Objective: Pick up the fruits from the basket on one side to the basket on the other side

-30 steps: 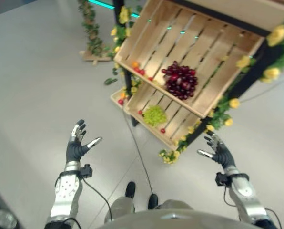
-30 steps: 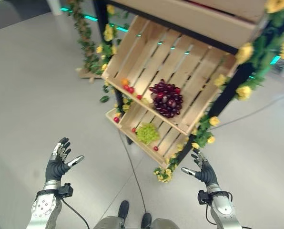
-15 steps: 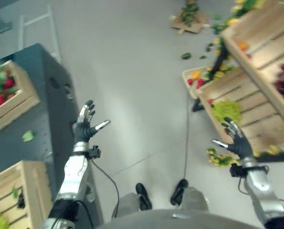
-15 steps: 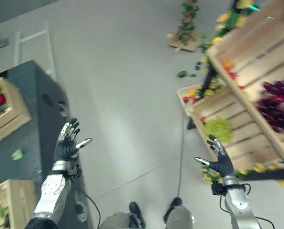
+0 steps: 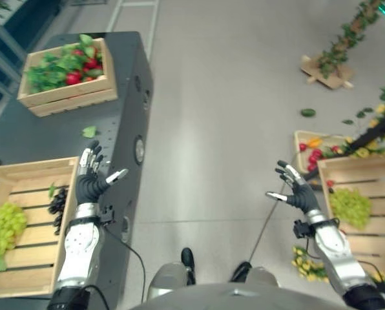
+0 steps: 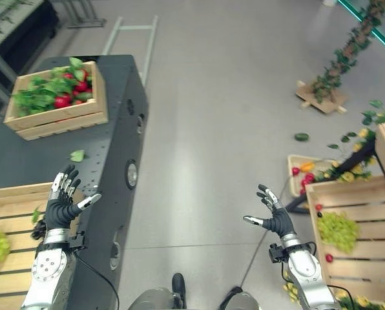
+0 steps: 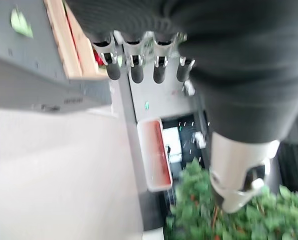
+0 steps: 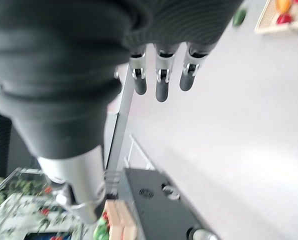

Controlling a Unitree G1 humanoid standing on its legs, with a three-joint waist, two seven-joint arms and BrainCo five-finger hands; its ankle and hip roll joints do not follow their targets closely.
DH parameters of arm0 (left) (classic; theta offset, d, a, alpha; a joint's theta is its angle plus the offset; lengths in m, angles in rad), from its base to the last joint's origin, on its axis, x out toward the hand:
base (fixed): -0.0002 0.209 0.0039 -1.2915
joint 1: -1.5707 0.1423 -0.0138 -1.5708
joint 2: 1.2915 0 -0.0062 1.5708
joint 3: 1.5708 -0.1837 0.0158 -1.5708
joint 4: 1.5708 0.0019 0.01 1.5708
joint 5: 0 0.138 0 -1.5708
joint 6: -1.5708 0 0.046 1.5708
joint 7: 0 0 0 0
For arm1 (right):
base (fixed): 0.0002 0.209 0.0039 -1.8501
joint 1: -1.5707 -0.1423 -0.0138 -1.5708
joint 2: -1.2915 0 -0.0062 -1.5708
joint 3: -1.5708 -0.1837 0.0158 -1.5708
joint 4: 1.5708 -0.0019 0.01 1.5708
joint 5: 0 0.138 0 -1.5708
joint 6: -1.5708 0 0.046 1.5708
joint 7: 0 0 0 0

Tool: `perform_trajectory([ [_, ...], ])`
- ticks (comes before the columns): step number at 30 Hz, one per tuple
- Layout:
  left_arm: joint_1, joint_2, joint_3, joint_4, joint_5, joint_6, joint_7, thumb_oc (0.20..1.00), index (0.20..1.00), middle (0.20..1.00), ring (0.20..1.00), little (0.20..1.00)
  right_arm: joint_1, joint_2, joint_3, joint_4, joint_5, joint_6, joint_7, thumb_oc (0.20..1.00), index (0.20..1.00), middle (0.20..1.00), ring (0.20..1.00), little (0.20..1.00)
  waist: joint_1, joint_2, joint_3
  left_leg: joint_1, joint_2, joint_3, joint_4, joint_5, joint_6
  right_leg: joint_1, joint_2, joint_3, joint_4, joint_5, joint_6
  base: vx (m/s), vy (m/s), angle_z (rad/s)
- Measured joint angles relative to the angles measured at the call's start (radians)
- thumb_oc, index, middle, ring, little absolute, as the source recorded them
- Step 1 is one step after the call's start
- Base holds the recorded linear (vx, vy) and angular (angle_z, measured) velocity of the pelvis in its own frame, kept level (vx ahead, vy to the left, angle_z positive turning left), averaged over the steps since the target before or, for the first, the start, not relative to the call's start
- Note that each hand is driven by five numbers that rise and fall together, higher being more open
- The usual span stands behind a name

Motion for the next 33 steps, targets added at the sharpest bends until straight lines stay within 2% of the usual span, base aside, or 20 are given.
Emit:
perform_trajectory([
  [2,-0.009,0.0,0.001,-0.003,-0.001,-0.001,0.0,1.0,1.0,1.0,1.0,1.0,0.02,-0.003,0.017,-0.001,-0.008,0.001,0.007,1.0,1.0,1.0,1.0,1.0,-0.002,0.006,-0.002,0.013,-0.026,-0.043,0.015,0.007,0.024,-0.06,-0.047,0.118,0.163,0.067,-0.026,0.0,0.042,1.14],
  [3,-0.014,0.001,-0.001,0.001,-0.001,0.0,0.0,1.0,1.0,1.0,1.0,1.0,0.019,0.001,0.021,0.001,-0.009,0.003,0.012,1.0,1.0,1.0,1.0,1.0,-0.027,0.028,-0.001,-0.004,-0.026,-0.096,0.021,0.015,0.037,-0.117,0.031,0.296,0.194,0.061,0.038,0.07,-0.002,1.12],
  [5,-0.016,0.006,0.001,0.009,-0.002,-0.001,0.001,1.0,1.0,1.0,1.0,1.0,0.03,-0.001,0.026,0.002,-0.011,0.004,0.029,1.0,1.0,1.0,1.0,1.0,-0.038,0.051,-0.002,-0.023,-0.034,-0.175,-0.012,0.042,0.043,-0.166,0.193,0.491,0.099,-0.009,0.092,0.12,-0.148,1.26],
  [7,-0.021,-0.002,-0.005,0.025,-0.002,-0.002,-0.009,1.0,1.0,1.0,1.0,1.0,0.041,-0.005,0.001,-0.005,-0.008,0.005,0.04,1.0,1.0,1.0,1.0,1.0,-0.048,0.053,0.006,-0.024,-0.068,-0.272,-0.026,0.056,0.032,-0.18,0.241,0.51,-0.092,-0.034,0.071,0.16,-0.203,1.15],
  [9,-0.025,-0.002,-0.01,0.055,-0.002,-0.001,-0.014,1.0,1.0,1.0,1.0,1.0,0.049,-0.007,-0.001,0.008,-0.007,0.005,0.045,1.0,1.0,1.0,1.0,1.0,-0.059,0.043,0.009,-0.025,-0.081,-0.289,-0.026,0.061,0.043,-0.204,0.241,0.542,-0.211,-0.009,0.08,0.26,-0.145,0.93],
  [10,-0.032,-0.011,-0.015,0.101,-0.005,-0.001,-0.018,1.0,1.0,1.0,1.0,1.0,0.042,-0.001,0.004,0.023,-0.007,0.006,0.052,1.0,1.0,1.0,1.0,1.0,-0.074,0.041,0.009,-0.017,-0.098,-0.377,-0.024,0.062,0.047,-0.247,0.307,0.726,-0.268,0.005,0.097,0.17,-0.18,1.12],
  [11,-0.038,-0.011,-0.027,0.115,-0.009,0.004,-0.021,1.0,1.0,1.0,1.0,1.0,0.048,0.003,0.005,0.027,-0.007,0.007,0.053,1.0,1.0,1.0,1.0,1.0,-0.094,0.042,0.007,-0.016,-0.097,-0.405,-0.025,0.063,0.041,-0.244,0.33,0.804,-0.288,0.019,0.107,0.11,-0.225,1.76],
  [12,-0.043,-0.012,-0.043,0.115,-0.011,0.004,-0.036,1.0,1.0,1.0,1.0,1.0,0.065,0.004,0.004,0.022,-0.007,0.008,0.053,1.0,1.0,1.0,1.0,1.0,-0.118,0.02,0.01,0.004,-0.112,-0.479,-0.033,0.07,0.035,-0.246,0.358,0.882,-0.302,0.039,0.106,0.06,-0.163,1.73],
  [14,-0.03,-0.01,-0.072,0.107,-0.011,0.005,-0.05,1.0,1.0,1.0,1.0,1.0,0.089,0.008,0.001,0.024,-0.007,0.008,0.053,1.0,1.0,1.0,1.0,1.0,-0.126,-0.04,-0.006,0.025,-0.129,-0.473,-0.048,0.065,0.029,-0.244,0.362,0.868,-0.328,0.107,0.078,0.07,-0.292,1.53],
  [15,-0.014,-0.017,-0.07,0.108,-0.011,0.004,-0.054,1.0,1.0,1.0,1.0,1.0,0.09,0.011,-0.003,0.03,-0.007,0.007,0.053,1.0,1.0,1.0,1.0,1.0,-0.106,-0.048,-0.006,0.029,-0.138,-0.51,-0.053,0.061,0.022,-0.232,0.371,0.859,-0.317,0.111,0.08,0.1,-0.42,1.61],
  [17,-0.008,-0.028,-0.1,0.108,-0.012,0.007,-0.065,1.0,1.0,1.0,1.0,1.0,0.125,0.032,-0.02,0.053,-0.007,0.007,0.053,1.0,1.0,1.0,1.0,1.0,-0.12,-0.077,-0.03,0.037,-0.151,-0.57,-0.041,0.031,-0.007,-0.177,0.365,0.85,-0.33,0.14,0.019,0.09,-0.361,1.57],
  [20,0.017,-0.04,-0.108,0.104,-0.024,0.013,-0.082,1.0,1.0,1.0,1.0,1.0,0.062,0.014,-0.03,0.08,-0.006,0.008,0.054,1.0,1.0,1.0,1.0,1.0,-0.062,-0.042,-0.024,0.011,-0.072,-0.571,-0.02,0.007,-0.057,-0.138,0.404,0.742,-0.364,0.143,-0.038,0.01,-0.353,0.84],
  [22,0.0,-0.037,-0.121,0.095,-0.023,0.015,-0.099,1.0,1.0,1.0,1.0,1.0,0.053,-0.011,-0.047,0.077,-0.001,0.005,0.053,1.0,1.0,1.0,1.0,1.0,-0.074,-0.031,-0.027,-0.006,-0.05,-0.615,0.002,-0.002,-0.089,-0.106,0.407,0.658,-0.392,0.135,-0.063,-0.06,-0.285,1.21],
  [24,-0.015,-0.035,-0.121,0.087,-0.024,0.013,-0.102,1.0,1.0,1.0,1.0,1.0,0.036,-0.027,-0.058,0.08,0.009,0.003,0.053,1.0,1.0,1.0,1.0,1.0,-0.064,-0.024,-0.024,-0.027,-0.027,-0.616,-0.008,0.007,-0.11,-0.098,0.419,0.59,-0.403,0.121,-0.088,-0.06,-0.192,1.23],
  [25,-0.028,-0.035,-0.13,0.089,-0.024,0.015,-0.102,1.0,1.0,1.0,1.0,1.0,0.038,-0.035,-0.061,0.077,0.014,0.002,0.053,1.0,1.0,1.0,1.0,1.0,-0.083,-0.028,-0.021,-0.032,-0.021,-0.609,-0.012,0.018,-0.123,-0.095,0.412,0.558,-0.421,0.123,-0.092,-0.14,-0.135,1.35],
  [27,-0.039,-0.037,-0.142,0.09,-0.025,0.017,-0.103,1.0,1.0,1.0,1.0,1.0,0.027,-0.039,-0.065,0.073,0.016,0.002,0.051,1.0,1.0,1.0,1.0,1.0,-0.066,-0.024,-0.011,-0.069,-0.009,-0.544,-0.002,0.033,-0.119,-0.079,0.402,0.49,-0.437,0.143,-0.121,-0.16,-0.108,1.44],
  [28,-0.082,-0.042,-0.171,0.11,-0.024,0.028,-0.104,1.0,1.0,1.0,1.0,1.0,0.044,-0.033,-0.086,0.052,0.024,-0.004,0.044,1.0,1.0,1.0,1.0,1.0,-0.136,-0.02,0.002,-0.14,0.028,-0.325,0.036,0.018,-0.153,-0.062,0.372,0.387,-0.476,0.133,-0.123,-0.09,-0.101,1.48],
  [30,-0.09,-0.033,-0.179,0.098,-0.024,0.027,-0.104,1.0,1.0,1.0,1.0,1.0,0.035,-0.025,-0.078,0.053,0.023,-0.004,0.038,1.0,1.0,1.0,1.0,1.0,-0.111,-0.029,0.013,-0.152,0.048,-0.231,0.052,0.007,-0.138,-0.088,0.359,0.392,-0.445,0.128,-0.128,-0.05,-0.094,0.79],
  [31,-0.092,-0.038,-0.186,0.102,-0.024,0.035,-0.105,1.0,1.0,1.0,1.0,1.0,0.032,-0.022,-0.077,0.052,0.023,-0.004,0.028,1.0,1.0,1.0,1.0,1.0,-0.117,-0.025,0.018,-0.17,0.076,-0.146,0.116,-0.003,-0.135,-0.077,0.339,0.332,-0.455,0.128,-0.125,-0.04,-0.058,0.72],
  [33,-0.092,-0.037,-0.187,0.102,-0.024,0.035,-0.11,1.0,1.0,1.0,1.0,1.0,0.037,-0.016,-0.078,0.049,0.024,-0.004,0.022,1.0,1.0,1.0,1.0,1.0,-0.127,-0.031,0.019,-0.15,0.079,-0.139,0.128,-0.005,-0.133,-0.075,0.319,0.319,-0.44,0.111,-0.12,-0.04,-0.049,0.74],
])
